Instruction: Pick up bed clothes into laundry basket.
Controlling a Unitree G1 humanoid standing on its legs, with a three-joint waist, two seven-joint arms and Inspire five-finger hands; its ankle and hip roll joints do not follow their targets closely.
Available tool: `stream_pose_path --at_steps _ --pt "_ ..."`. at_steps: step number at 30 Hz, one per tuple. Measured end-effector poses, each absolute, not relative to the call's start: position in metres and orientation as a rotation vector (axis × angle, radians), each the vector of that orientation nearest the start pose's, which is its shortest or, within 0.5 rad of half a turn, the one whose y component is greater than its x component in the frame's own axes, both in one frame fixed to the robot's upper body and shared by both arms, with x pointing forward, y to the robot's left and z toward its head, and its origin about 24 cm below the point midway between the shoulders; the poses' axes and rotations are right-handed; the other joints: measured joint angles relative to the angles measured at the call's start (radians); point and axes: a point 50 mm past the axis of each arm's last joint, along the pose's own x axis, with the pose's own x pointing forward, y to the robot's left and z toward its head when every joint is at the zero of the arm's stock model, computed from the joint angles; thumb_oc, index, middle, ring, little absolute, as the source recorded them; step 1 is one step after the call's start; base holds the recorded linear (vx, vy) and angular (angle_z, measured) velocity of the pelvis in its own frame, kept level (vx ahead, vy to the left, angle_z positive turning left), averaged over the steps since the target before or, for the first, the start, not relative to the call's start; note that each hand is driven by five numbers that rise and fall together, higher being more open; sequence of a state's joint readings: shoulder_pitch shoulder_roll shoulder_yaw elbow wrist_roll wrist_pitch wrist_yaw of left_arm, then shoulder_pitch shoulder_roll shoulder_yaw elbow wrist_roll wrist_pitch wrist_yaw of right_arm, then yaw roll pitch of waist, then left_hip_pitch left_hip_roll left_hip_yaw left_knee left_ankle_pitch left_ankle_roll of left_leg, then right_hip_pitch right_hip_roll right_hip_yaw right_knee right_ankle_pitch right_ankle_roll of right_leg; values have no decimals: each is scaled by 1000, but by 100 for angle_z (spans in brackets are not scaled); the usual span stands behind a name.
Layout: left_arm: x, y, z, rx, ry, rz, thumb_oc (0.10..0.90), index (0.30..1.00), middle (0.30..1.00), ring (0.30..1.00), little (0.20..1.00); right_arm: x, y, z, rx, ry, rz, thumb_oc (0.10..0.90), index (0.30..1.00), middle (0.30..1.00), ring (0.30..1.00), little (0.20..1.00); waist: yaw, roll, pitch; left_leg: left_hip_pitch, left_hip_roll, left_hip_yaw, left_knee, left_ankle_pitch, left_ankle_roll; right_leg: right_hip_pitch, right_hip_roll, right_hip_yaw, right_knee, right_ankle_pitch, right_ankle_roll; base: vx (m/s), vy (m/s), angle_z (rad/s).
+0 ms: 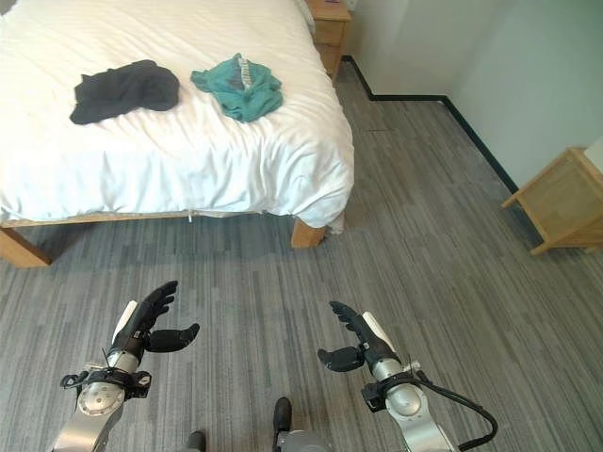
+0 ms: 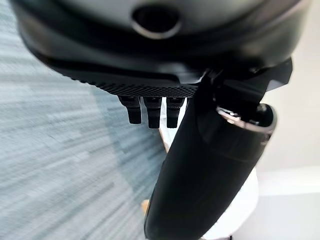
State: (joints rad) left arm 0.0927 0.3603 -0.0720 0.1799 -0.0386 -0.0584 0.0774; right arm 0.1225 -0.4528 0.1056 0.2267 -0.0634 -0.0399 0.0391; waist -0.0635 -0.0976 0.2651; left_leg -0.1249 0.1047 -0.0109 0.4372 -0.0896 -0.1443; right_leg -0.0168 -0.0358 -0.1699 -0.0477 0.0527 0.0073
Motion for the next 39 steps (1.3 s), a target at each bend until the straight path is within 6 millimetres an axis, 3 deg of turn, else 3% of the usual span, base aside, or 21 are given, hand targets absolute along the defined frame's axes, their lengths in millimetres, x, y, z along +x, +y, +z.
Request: stream_pose_path --at_steps 1,3,4,5,7,10,13,14,17,18,21,22,23,25,27,29,32,33,35,37,39 --pt "229 222 1 333 196 39 800 900 900 900 900 214 -239 -15 -521 333 106 800 900 900 900 900 1 0 12 -89 8 -4 165 22 -21 -15 3 -10 38 -18 -35 199 -165 -21" --pt "228 222 -3 330 216 39 800 900 900 900 900 212 -241 -15 -515 336 94 800 900 900 900 900 33 -13 27 -157 5 1 348 177 -32 21 -10 28 48 -21 -58 268 -126 -29" --pt "229 219 -3 318 212 37 800 900 900 900 900 214 -243 -13 -521 327 88 800 900 900 900 900 37 -8 42 -201 2 0 415 185 -42 45 -8 42 34 -27 -68 278 24 -36" --pt "229 213 -4 301 207 30 800 900 900 900 900 219 -246 -8 -522 309 67 800 900 900 900 900 52 -4 52 -234 -10 38 403 124 -17 50 -20 52 24 -17 -75 211 27 -42" --pt "228 213 -5 298 211 28 800 900 900 900 900 223 -244 -5 -522 294 66 800 900 900 900 900 51 2 56 -247 -20 100 233 107 16 68 -23 63 -4 -31 -63 407 120 -28" --pt "228 211 -5 289 212 26 800 900 900 900 900 224 -244 -5 -528 292 65 800 900 900 900 900 48 37 53 -147 -26 177 -319 120 40 122 13 60 -43 -37 -16 411 167 -13" --pt "228 209 -8 286 222 23 800 900 900 900 900 223 -246 -4 -557 297 73 800 900 900 900 900 50 61 47 -119 -34 190 -515 181 32 169 31 79 -44 -104 14 535 225 -9" --pt "229 208 -8 286 222 19 800 900 900 900 900 224 -249 -3 -581 296 72 800 900 900 900 900 56 64 49 -133 -24 198 -531 199 37 202 32 89 -44 -114 -4 478 240 -20" --pt "227 205 -12 288 249 8 800 900 900 900 900 220 -256 6 -669 271 60 800 900 900 900 900 81 70 37 -134 10 219 -503 228 48 283 3 118 -43 -175 31 440 234 -40" --pt "224 209 -11 301 247 17 800 900 900 900 900 218 -257 16 -707 227 36 800 900 900 900 900 83 43 18 -123 -27 268 -458 321 146 300 -48 132 -24 -205 69 339 153 -41" --pt "226 218 -7 352 238 26 800 900 900 900 900 220 -256 33 -756 155 18 800 900 900 900 900 72 0 1 -87 -95 289 -459 288 223 309 -122 138 1 -156 117 401 229 -15" --pt "228 220 -4 365 231 35 800 900 900 900 900 227 -257 44 -846 109 4 800 900 900 900 900 76 -4 3 -27 -110 302 -487 249 238 285 -132 153 117 -124 156 277 197 -24" --pt "228 222 -5 376 237 39 800 900 900 900 900 234 -257 51 -915 82 4 800 900 900 900 900 75 5 2 16 -101 304 -500 260 236 223 -137 154 291 -141 188 143 144 -26" --pt "231 227 3 411 207 36 800 900 900 900 900 248 -256 69 -972 -13 -73 800 900 900 900 900 81 -22 -16 88 -109 281 -513 213 244 106 -154 153 554 -135 246 241 169 -5" --pt "235 236 9 450 194 63 800 900 900 900 900 274 -245 102 -1012 -166 -131 800 900 900 900 900 79 -30 -14 117 -103 281 -510 190 255 -1 -193 115 654 -135 242 354 43 2" --pt "239 238 11 449 177 101 800 900 900 900 900 294 -234 135 -1029 -310 -173 800 900 900 900 900 97 -23 -12 147 -90 277 -516 172 251 -31 -238 10 544 -142 222 327 -68 14" --pt "237 239 10 444 182 123 800 900 900 900 900 317 -216 185 -1139 -519 -209 800 900 900 900 900 112 -25 -15 170 -84 221 -523 163 243 -26 -213 -17 231 -104 203 393 -151 63" --pt "236 239 8 440 188 125 800 900 900 900 900 321 -213 192 -1150 -547 -218 800 900 900 900 900 119 -24 -15 173 -84 194 -523 160 240 -29 -204 -17 166 -84 197 478 -215 74" --pt "238 238 -2 408 227 136 800 900 900 900 900 333 -211 204 -1201 -574 -249 800 900 900 900 900 138 0 -15 173 -55 113 -524 143 214 -35 -131 83 -58 -3 199 342 -145 83" --pt "234 241 -11 399 270 144 800 900 900 900 900 340 -216 202 -1236 -535 -262 800 900 900 900 900 137 0 -13 177 -50 40 -524 130 207 -92 -139 124 -58 103 229 206 -88 114" --pt "223 251 -18 407 314 168 800 900 900 900 900 348 -221 195 -1343 -476 -216 800 900 900 900 900 142 -5 -16 192 -43 2 -524 120 188 -134 -158 145 -57 142 217 214 -144 96"
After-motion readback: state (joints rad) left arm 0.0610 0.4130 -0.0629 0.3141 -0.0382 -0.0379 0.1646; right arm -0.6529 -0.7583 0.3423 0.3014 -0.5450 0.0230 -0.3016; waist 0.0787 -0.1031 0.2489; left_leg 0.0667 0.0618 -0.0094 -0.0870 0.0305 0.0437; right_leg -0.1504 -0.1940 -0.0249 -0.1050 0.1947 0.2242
